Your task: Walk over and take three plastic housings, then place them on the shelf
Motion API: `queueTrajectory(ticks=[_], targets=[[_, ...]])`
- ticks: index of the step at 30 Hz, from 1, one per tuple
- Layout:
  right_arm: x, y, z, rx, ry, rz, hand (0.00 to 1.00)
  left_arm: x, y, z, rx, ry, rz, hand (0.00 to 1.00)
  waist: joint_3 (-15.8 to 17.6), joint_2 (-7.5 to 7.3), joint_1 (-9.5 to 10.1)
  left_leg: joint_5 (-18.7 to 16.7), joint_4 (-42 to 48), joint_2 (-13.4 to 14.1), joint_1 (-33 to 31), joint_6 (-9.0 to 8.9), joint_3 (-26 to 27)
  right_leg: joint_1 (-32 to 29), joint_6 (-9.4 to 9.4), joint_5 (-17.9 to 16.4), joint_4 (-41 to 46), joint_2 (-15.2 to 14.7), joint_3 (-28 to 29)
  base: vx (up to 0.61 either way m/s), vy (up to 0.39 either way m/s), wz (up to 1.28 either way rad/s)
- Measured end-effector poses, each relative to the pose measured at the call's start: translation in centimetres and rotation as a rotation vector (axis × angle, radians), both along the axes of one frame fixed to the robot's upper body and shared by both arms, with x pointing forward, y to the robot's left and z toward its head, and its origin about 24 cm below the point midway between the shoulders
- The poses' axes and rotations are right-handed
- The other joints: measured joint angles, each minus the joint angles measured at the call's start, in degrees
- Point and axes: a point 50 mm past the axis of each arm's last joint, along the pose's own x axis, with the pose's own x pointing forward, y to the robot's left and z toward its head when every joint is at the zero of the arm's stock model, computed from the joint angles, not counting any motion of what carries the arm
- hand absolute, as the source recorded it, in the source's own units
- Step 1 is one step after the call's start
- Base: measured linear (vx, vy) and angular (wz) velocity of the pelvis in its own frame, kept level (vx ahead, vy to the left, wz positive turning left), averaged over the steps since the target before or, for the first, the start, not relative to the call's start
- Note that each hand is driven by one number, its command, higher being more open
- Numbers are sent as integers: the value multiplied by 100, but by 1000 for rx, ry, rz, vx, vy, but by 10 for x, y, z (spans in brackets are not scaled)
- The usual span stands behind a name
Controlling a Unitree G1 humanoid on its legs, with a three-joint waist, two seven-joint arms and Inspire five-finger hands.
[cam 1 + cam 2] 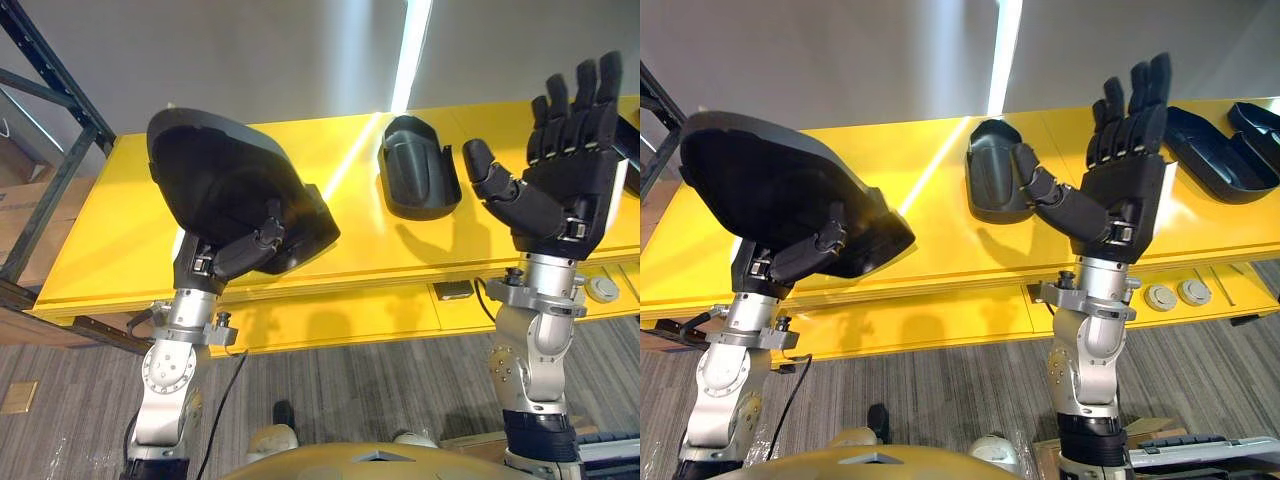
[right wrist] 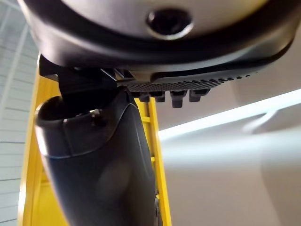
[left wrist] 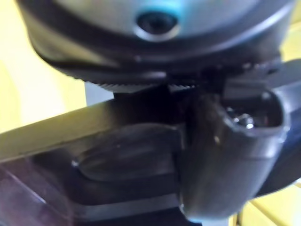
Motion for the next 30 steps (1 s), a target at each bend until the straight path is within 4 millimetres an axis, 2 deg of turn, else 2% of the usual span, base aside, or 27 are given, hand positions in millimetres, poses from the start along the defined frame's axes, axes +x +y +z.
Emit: queueTrajectory(ticks=[3, 5, 7, 10, 13, 15, 19, 21, 23, 25, 30], targets=[[7, 15, -9, 9, 62, 99, 100, 2, 5, 0, 49, 25, 0, 0, 2, 11, -5, -1, 70, 24, -24, 0, 52, -31, 36, 22, -32, 22, 94, -72, -8, -14], [10, 19, -14, -27, 104, 132, 100, 10, 7, 8, 107, 17, -46, 0, 21, 60, -43, 34, 29, 32, -58, -1, 43, -51, 63, 34, -64, 36, 74, -105, -21, 2], [11, 17, -14, -76, 126, 141, 100, 25, 9, 25, 189, -39, -93, 0, -7, 144, -159, 135, -90, 13, -233, 21, -18, -201, 55, 26, -68, 33, -11, -109, 8, 24], [12, 12, -14, -127, 151, 143, 100, 48, 17, 53, 267, -116, -109, 0, 4, 248, -177, 263, -89, -27, -403, 66, 40, -545, 56, 25, 176, -49, 111, -92, 32, -4], [14, 7, -17, -151, 172, 145, 100, 63, 27, 66, 267, -120, -110, 0, -10, 319, -225, 301, -85, -115, -388, 116, 193, -742, 108, 55, 365, -158, 328, -18, 48, -28], [17, 6, -23, -166, 220, 189, 100, 82, 45, 73, 245, -72, -68, 0, -3, 355, -386, 305, -85, -187, -346, 125, 305, -856, 131, 46, 493, -250, 475, -15, 41, -27], [18, 7, -27, -231, 254, 249, 100, 109, 69, 70, 155, 43, 1, 0, 8, 380, -594, 298, -90, -199, -347, 137, 474, -1046, 117, 19, 626, -267, 704, -50, 21, -24], [17, 6, -27, -259, 262, 272, 100, 121, 78, 61, 129, 133, 30, 0, 34, 429, -710, 308, -92, -198, -341, 151, 526, -1076, 125, 26, 629, -264, 750, -48, 1, -14], [17, 5, -29, -284, 286, 297, 100, 125, 83, 51, 97, 205, 44, 0, 53, 466, -799, 314, -92, -200, -348, 160, 573, -1138, 128, 29, 641, -265, 819, -43, 8, -15], [14, 4, -36, -255, 325, 330, 100, 128, 84, 39, 89, 287, 49, 0, 58, 497, -803, 317, -92, -194, -369, 163, 673, -1262, 124, 27, 718, -257, 917, -19, 1, -19], [12, 9, -47, -241, 388, 379, 100, 137, 83, 48, 77, 307, 45, 0, 91, 577, -820, 337, -91, -215, -420, 188, 715, -1379, 151, 47, 809, -274, 1009, -1, -3, -5]])
